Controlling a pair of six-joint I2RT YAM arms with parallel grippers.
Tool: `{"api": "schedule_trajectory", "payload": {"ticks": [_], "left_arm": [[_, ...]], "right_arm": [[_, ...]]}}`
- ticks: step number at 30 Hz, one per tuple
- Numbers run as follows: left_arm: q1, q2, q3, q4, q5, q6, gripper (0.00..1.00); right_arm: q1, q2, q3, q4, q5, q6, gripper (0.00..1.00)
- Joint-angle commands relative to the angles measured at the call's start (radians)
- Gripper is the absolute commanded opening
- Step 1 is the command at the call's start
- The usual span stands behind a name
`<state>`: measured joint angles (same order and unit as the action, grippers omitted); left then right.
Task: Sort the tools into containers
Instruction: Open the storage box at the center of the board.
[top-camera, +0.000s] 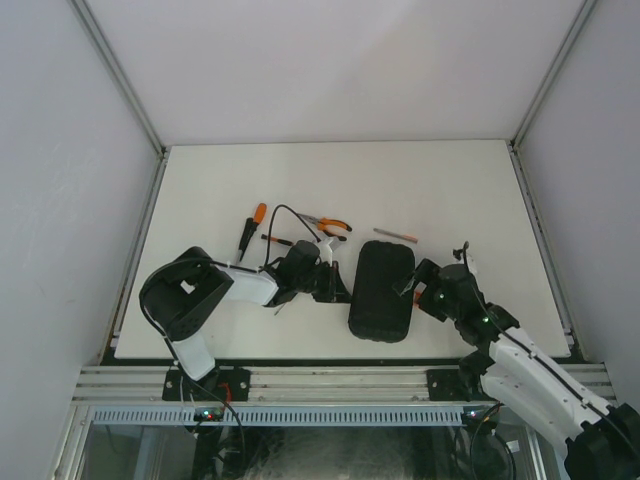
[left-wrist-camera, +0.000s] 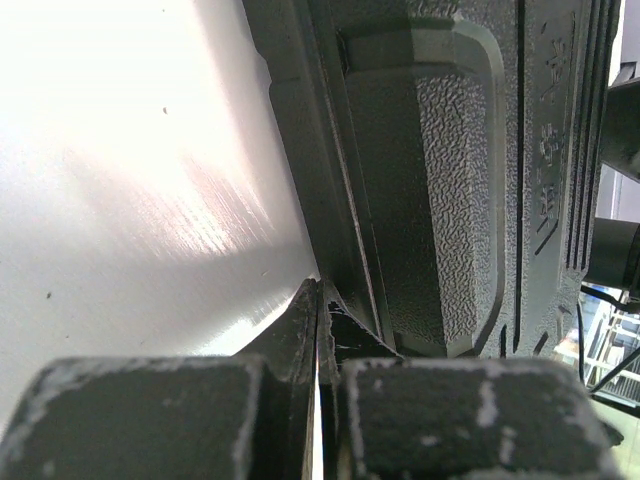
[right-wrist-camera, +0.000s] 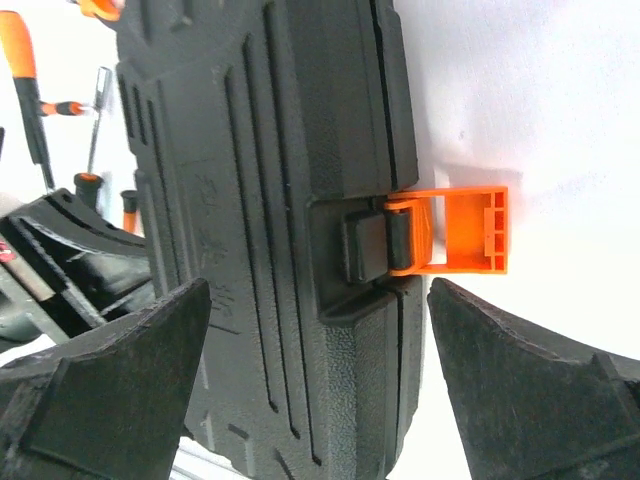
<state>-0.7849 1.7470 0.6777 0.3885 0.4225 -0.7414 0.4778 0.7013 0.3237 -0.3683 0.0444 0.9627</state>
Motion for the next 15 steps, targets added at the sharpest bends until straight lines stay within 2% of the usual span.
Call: {"api": "schedule_trajectory", "payload": {"ticks": [1,6,15], "left_arm": [[-0.005,-0.004,0.045,0.028,0.022,0.003,0.00],[-0.005,-0.006,0.054,0.010,0.020,0.012,0.00],[-0.008,-0.005,0.054,0.007,0.019,0.011,0.00]], "right_arm": [[-0.026,-0.073,-0.017,0.009,-0.026,0.032,0.90],[-0.046,-0.092,-0.080,0.111,-0.163,0.069,0.90],[-0.053,-0.118,-0.111,0.137,-0.208,0.083,0.91]]}}
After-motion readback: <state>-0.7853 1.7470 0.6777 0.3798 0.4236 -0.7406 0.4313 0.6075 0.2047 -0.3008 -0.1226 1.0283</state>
